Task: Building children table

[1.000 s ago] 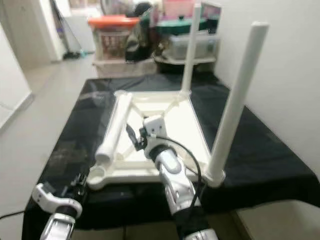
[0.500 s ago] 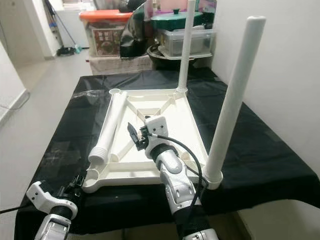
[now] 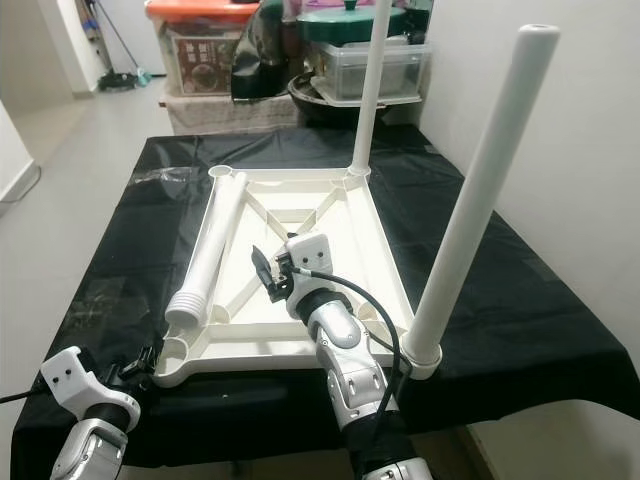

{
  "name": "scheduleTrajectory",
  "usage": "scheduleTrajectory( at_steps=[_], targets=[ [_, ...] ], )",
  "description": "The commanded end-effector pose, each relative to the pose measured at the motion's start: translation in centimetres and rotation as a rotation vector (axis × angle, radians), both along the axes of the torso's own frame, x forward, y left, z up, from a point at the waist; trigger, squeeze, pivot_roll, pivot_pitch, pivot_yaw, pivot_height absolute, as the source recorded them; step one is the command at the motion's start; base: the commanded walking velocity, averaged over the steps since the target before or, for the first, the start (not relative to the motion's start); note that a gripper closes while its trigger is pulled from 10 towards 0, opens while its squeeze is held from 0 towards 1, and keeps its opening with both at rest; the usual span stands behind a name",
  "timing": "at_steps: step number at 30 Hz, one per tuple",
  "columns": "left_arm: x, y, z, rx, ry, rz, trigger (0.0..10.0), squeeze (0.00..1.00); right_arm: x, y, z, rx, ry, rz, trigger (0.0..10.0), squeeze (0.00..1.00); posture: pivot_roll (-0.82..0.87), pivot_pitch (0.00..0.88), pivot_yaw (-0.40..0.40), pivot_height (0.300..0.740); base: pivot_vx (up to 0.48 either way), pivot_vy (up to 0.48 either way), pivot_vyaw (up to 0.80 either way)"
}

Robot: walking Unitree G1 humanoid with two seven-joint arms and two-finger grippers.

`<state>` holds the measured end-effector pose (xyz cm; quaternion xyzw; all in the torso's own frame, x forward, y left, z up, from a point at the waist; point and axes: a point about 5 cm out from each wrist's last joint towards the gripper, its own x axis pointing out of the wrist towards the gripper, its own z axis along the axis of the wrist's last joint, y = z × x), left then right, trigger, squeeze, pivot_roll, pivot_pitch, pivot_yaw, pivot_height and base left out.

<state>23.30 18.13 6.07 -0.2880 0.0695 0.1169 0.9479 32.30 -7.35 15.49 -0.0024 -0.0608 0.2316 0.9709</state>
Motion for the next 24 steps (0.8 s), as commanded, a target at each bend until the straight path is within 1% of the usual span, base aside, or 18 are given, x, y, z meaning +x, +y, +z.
scheduleTrajectory(
  at_steps=[1,6,7,8,9,10,11,13,14,17,24],
  targets=[
    [-1.3,-1.5,14.7,1.088,-0.49,0.217,10.0,0.0,0.0,0.2,-0.2,0.001,0.002,0.003,10.0,0.0,0.08,0.015,-0.023,0.74,0.0,0.0,0.0],
    [-1.3,-1.6,14.1,1.076,-0.466,0.205,10.0,0.0,0.0,0.1,-0.2,0.001,0.003,0.003,10.0,0.0,0.08,0.015,-0.021,0.74,0.0,0.0,0.0],
    [-1.2,-1.6,13.3,1.024,-0.423,0.165,10.0,0.0,0.0,0.1,-0.2,0.002,0.004,0.002,10.0,0.0,0.08,0.015,-0.021,0.74,0.0,0.0,0.0],
    [-1.2,-1.6,13.3,1.024,-0.423,0.165,10.0,0.0,0.0,0.1,-0.2,0.002,0.004,0.002,10.0,0.0,0.08,0.015,-0.021,0.74,0.0,0.0,0.0],
    [-1.1,-1.6,13.0,0.997,-0.406,0.146,10.0,0.0,0.0,0.1,-0.2,0.002,0.005,0.001,10.0,0.0,0.08,0.015,-0.021,0.74,0.0,0.0,0.0],
    [-1.1,-1.6,13.0,0.997,-0.406,0.146,10.0,0.0,0.0,0.1,-0.2,0.002,0.005,0.001,10.0,0.0,0.08,0.015,-0.021,0.74,0.0,0.0,0.0],
    [-0.9,-1.8,12.6,0.973,-0.394,0.121,10.0,0.0,0.0,0.1,-0.2,0.002,0.005,0.001,10.0,0.0,0.08,0.015,-0.021,0.74,0.0,0.0,0.0],
    [-0.5,-2.8,11.3,0.897,-0.338,0.005,10.0,0.0,0.0,0.1,-0.3,0.0,0.006,0.003,10.0,0.0,0.08,0.015,-0.021,0.74,0.0,0.0,0.0],
    [-0.4,-3.2,10.9,0.871,-0.331,-0.03,10.0,0.0,0.0,0.1,-0.3,0.0,0.006,0.005,10.0,0.0,0.08,0.015,-0.021,0.74,0.0,0.0,0.0],
    [-0.4,-3.6,10.6,0.872,-0.323,-0.049,10.0,0.0,0.0,0.1,-0.3,0.0,0.007,0.006,10.0,0.0,0.08,0.015,-0.021,0.74,0.0,0.0,0.0],
    [-0.6,-3.7,10.1,0.891,-0.305,-0.049,10.0,0.0,0.0,0.1,-0.3,-0.002,0.007,0.005,10.0,0.0,0.08,0.015,-0.021,0.74,0.0,0.0,0.0]
  ],
)
